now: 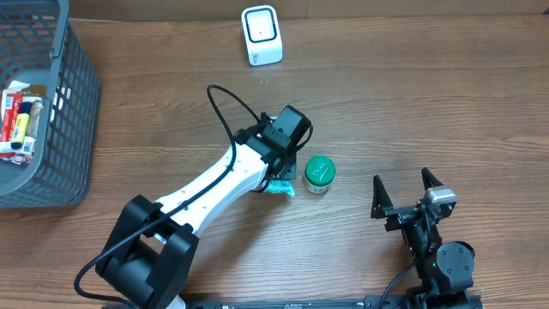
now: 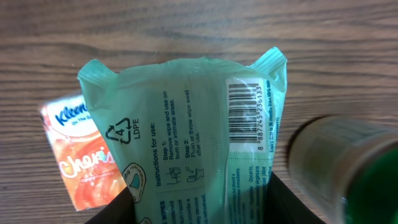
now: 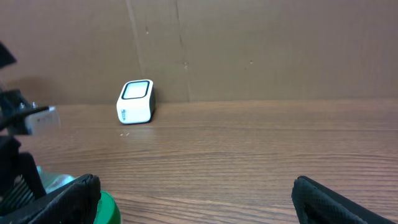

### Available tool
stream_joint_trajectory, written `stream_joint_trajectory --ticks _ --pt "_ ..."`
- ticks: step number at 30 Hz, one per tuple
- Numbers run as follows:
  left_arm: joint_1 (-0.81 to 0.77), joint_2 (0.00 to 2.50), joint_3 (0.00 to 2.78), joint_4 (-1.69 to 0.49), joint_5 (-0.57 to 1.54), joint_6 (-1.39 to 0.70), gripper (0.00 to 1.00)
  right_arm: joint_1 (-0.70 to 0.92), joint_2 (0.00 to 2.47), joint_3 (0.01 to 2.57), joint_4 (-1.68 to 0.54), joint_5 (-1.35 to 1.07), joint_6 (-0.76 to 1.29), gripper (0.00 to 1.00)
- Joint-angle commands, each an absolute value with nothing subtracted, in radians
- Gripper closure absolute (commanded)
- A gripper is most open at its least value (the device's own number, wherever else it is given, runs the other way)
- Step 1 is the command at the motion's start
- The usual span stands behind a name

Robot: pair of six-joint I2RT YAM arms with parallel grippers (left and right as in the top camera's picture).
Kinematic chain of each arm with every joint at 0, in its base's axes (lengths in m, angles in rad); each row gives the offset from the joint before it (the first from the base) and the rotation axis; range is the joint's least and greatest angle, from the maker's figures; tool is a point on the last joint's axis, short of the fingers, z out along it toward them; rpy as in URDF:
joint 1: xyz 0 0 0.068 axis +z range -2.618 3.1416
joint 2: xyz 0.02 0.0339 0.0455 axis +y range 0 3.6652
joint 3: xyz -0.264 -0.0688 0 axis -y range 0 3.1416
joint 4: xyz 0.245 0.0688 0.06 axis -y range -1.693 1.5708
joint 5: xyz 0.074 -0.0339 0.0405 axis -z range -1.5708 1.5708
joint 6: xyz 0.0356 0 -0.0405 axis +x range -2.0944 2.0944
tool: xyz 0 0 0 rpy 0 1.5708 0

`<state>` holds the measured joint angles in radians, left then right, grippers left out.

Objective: Scan the item barcode

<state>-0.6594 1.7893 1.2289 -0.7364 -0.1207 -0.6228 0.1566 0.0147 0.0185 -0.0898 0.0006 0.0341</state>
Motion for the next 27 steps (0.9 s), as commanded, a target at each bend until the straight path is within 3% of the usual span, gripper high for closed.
stream_joint_trajectory --ticks 1,27 --pt "-0.662 1.780 1.196 -0.704 -0.134 -0.643 0.62 0.150 0.003 0.008 -0.084 0.006 0.042 0.00" --pt "-0.664 1.797 1.164 -0.629 -0.067 -0.659 0.62 0.150 0.003 0.008 -0.084 0.006 0.042 0.00"
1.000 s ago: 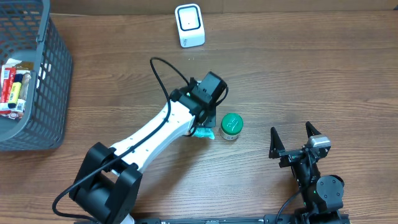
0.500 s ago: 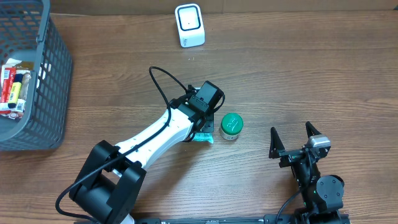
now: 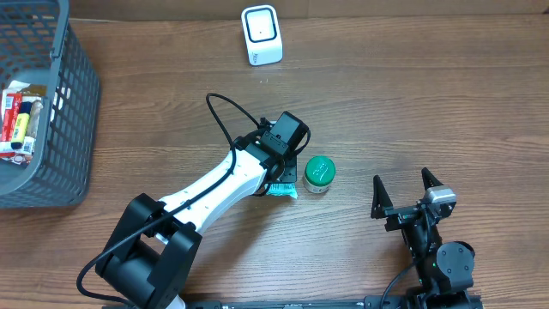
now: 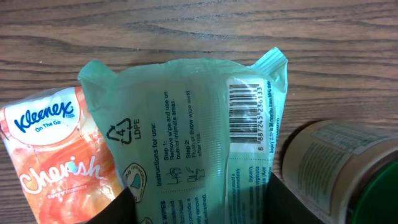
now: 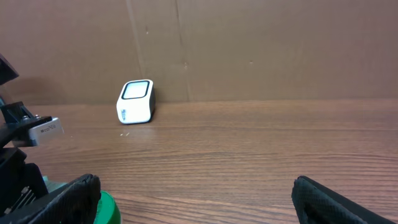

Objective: Scan the item barcode

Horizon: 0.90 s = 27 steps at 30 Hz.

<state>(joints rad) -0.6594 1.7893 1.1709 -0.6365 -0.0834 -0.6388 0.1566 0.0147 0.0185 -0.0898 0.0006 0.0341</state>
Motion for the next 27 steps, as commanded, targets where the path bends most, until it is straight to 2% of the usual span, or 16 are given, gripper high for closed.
stream_joint_trajectory --ticks 1,7,16,27 --pt "-0.664 1.806 1.164 -0.627 -0.058 -0.659 0.63 0.150 0.003 0.008 -0.084 0.007 0.042 0.00" --pt "-0.664 1.841 1.164 -0.615 -0.052 -0.659 0.60 0.150 0.003 0.008 -0.084 0.006 0.042 0.00" --pt "-0.656 1.831 1.194 -0.607 -0.053 -0.627 0.39 0.150 0.003 0.008 -0.084 0.006 0.042 0.00" --pt "-0.600 1.813 1.373 -0.789 -0.120 -0.605 0.40 0.150 0.003 0.008 -0.084 0.007 0.042 0.00"
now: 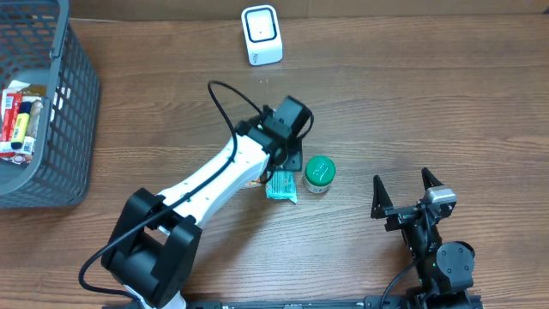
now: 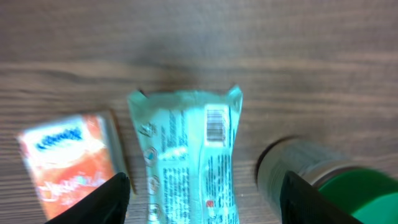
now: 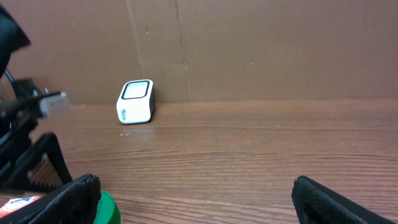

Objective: Scan the item barcode

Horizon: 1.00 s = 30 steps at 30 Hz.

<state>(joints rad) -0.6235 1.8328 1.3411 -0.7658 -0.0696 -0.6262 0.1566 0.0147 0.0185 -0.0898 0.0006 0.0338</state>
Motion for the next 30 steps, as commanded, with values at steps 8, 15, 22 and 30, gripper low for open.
stream_joint_trajectory --ticks 8,15,22,30 --pt "-0.509 1.814 1.370 -0.872 -0.251 -0.606 0.61 0.150 0.003 0.008 -0.084 0.006 0.042 0.00" --pt "-0.442 1.816 1.360 -0.886 -0.244 -0.605 0.95 0.150 0.003 0.008 -0.084 0.006 0.042 0.00" --pt "-0.436 1.849 1.356 -0.884 -0.252 -0.597 0.96 0.150 0.003 0.008 -0.084 0.006 0.042 0.00" --pt "-0.436 1.930 1.356 -0.873 -0.275 -0.543 0.95 0.150 0.003 0.008 -0.084 0.006 0.042 0.00"
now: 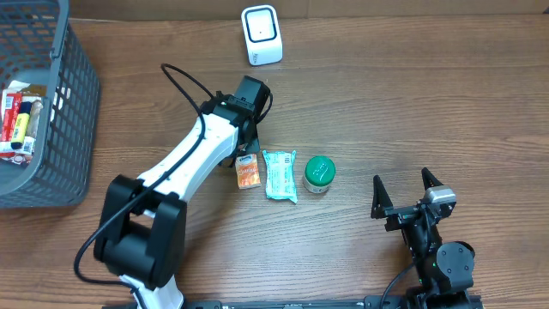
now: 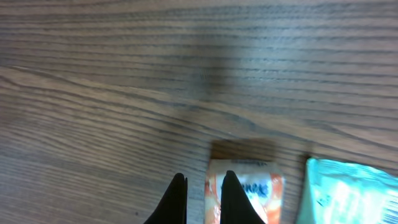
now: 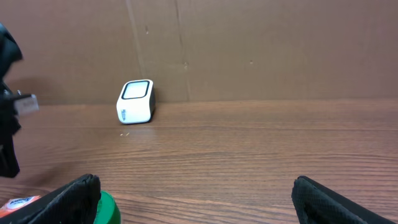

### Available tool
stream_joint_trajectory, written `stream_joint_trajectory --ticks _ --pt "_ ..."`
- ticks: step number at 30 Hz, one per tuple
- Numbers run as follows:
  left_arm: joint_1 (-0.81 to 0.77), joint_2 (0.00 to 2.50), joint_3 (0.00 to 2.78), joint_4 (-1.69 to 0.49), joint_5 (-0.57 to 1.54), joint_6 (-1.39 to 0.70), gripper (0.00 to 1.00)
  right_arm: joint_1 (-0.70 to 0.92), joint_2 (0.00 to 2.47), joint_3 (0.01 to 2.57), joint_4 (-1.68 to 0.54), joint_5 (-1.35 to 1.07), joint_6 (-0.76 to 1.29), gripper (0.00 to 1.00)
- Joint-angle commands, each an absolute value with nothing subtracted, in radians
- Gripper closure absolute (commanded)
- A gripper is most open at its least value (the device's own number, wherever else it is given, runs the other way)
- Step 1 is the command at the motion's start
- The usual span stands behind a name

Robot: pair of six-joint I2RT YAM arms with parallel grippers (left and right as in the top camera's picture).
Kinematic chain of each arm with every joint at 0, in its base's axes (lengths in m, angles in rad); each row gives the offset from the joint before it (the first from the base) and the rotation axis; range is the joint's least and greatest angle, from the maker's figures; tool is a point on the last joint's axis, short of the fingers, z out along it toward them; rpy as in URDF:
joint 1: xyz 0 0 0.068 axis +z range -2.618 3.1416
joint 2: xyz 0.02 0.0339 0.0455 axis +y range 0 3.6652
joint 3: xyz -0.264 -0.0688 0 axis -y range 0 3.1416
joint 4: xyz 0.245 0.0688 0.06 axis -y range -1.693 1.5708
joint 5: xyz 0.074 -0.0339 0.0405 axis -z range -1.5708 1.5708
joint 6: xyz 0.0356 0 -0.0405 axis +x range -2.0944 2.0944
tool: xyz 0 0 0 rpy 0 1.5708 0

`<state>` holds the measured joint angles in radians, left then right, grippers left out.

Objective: Scan the item barcode
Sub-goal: 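Set the wipes pack down between the Kleenex pack and jar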

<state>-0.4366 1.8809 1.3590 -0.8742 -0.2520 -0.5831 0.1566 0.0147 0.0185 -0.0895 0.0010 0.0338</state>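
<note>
Three items lie in a row mid-table: an orange Kleenex pack (image 1: 248,172), a teal wipes pack (image 1: 280,174) with its barcode side up, and a green-lidded jar (image 1: 319,173). The white scanner (image 1: 261,34) stands at the far edge. My left gripper (image 1: 242,153) hovers just behind and left of the orange pack (image 2: 245,199). Its fingers (image 2: 179,199) are drawn almost together with only bare wood between them, and one tip overlaps the pack's left edge. The teal pack (image 2: 348,193) shows at the lower right. My right gripper (image 1: 401,194) rests open at the near right.
A grey basket (image 1: 60,129) with several small items stands at the left edge. The scanner (image 3: 135,101) faces a cardboard wall at the back. The green jar lid (image 3: 107,210) peeks beside my right gripper's left finger.
My left gripper was open above the teal pack. It has moved left and back, now stands beside the orange pack's far left corner, and its fingers have drawn together. The packs and jar stayed put.
First my left gripper held the teal wipes pack above the table, beside the jar. Then the pack was lower, next to the orange pack. Then the gripper stood open above the pack lying on the table. Now it is shut, further left. My right arm never moved.
</note>
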Motion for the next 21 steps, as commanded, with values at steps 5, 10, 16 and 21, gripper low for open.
stream_joint_trajectory --ticks 5,10,16,21 --pt "-0.438 1.976 1.357 -0.863 -0.203 -0.459 0.95 0.150 0.003 0.008 -0.084 0.007 0.042 0.00" --pt "-0.439 1.973 1.357 -0.863 -0.184 -0.448 0.94 0.150 0.003 0.008 -0.084 0.006 0.042 0.00" --pt "-0.439 1.973 1.357 -0.864 -0.104 -0.411 0.91 0.150 0.003 0.008 -0.084 0.006 0.042 0.00" --pt "-0.440 1.973 1.357 -0.867 -0.035 -0.411 0.92 0.150 0.003 0.008 -0.084 0.006 0.042 0.00"
